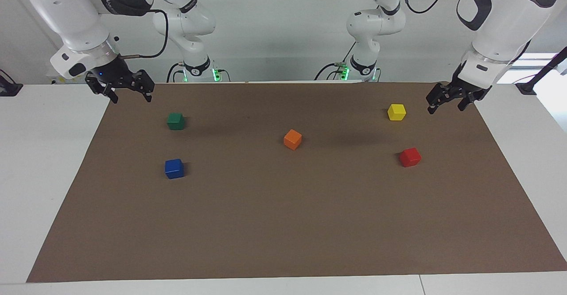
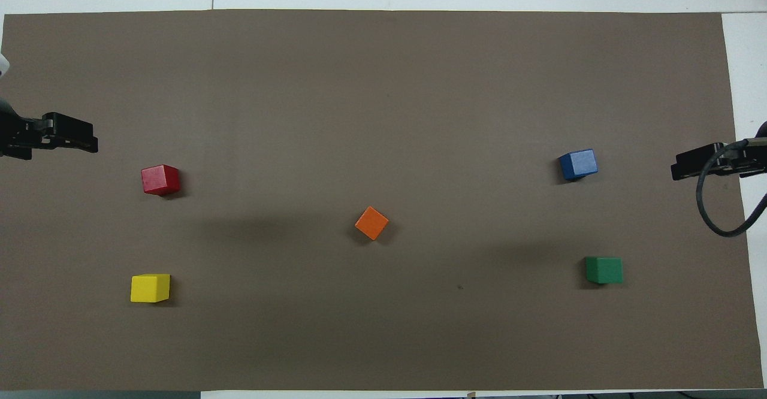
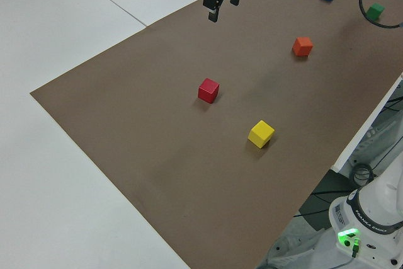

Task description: Transfer red block to right arm and stack on blue block

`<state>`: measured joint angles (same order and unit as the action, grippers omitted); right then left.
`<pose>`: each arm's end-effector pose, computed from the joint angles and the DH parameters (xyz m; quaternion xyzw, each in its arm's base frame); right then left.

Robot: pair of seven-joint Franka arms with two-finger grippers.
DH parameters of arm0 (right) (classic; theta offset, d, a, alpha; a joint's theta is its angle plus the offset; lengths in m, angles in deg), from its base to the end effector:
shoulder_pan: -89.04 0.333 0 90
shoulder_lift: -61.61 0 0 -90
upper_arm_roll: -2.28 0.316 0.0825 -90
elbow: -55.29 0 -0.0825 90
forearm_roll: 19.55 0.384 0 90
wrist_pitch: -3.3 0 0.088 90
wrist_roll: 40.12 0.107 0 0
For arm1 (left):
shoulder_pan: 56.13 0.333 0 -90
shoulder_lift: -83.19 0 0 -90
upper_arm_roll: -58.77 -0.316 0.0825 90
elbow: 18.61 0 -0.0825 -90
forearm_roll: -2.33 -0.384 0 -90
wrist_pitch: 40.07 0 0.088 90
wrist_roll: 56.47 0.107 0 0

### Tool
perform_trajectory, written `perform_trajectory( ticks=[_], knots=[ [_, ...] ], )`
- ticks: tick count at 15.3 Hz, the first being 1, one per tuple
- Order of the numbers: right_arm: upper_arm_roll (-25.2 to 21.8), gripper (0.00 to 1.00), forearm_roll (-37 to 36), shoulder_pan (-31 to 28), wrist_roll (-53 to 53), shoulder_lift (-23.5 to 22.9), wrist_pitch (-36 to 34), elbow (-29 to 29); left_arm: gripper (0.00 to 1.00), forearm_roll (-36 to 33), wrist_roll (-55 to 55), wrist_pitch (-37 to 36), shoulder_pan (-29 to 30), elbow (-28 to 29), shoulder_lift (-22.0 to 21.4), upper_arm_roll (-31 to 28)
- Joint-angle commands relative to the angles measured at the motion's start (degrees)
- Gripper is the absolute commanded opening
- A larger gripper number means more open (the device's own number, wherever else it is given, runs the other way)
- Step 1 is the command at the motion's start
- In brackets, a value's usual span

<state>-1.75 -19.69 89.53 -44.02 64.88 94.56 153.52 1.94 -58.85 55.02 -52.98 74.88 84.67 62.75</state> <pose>0.5339 -0.0343 0.5896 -0.9995 -0.0033 0.0322 0.0029 0.5685 -0.0071 0.5889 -0.9999 -0.0132 -0.0011 0.0025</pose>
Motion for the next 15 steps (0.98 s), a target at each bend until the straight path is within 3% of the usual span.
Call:
perform_trajectory(
  ticks=[1,9,15],
  knots=[
    [0.2,1.0,-0.5,-0.4,-0.5,1.1,0.1,1.1,1.0,-0.8,0.7,1.2,-1.1,0.8,-0.5,-1.1],
    [0.2,1.0,-0.5,-0.5,-1.0,1.1,0.1,1.2,1.0,-0.7,0.2,0.2,-1.0,1.2,-1.1,-1.9],
    [0.2,1.0,-0.5,-0.4,-1.1,1.3,-0.3,1.6,1.0,-0.8,-0.1,11.9,-1.2,12.9,-3.7,-2.2]
  ],
)
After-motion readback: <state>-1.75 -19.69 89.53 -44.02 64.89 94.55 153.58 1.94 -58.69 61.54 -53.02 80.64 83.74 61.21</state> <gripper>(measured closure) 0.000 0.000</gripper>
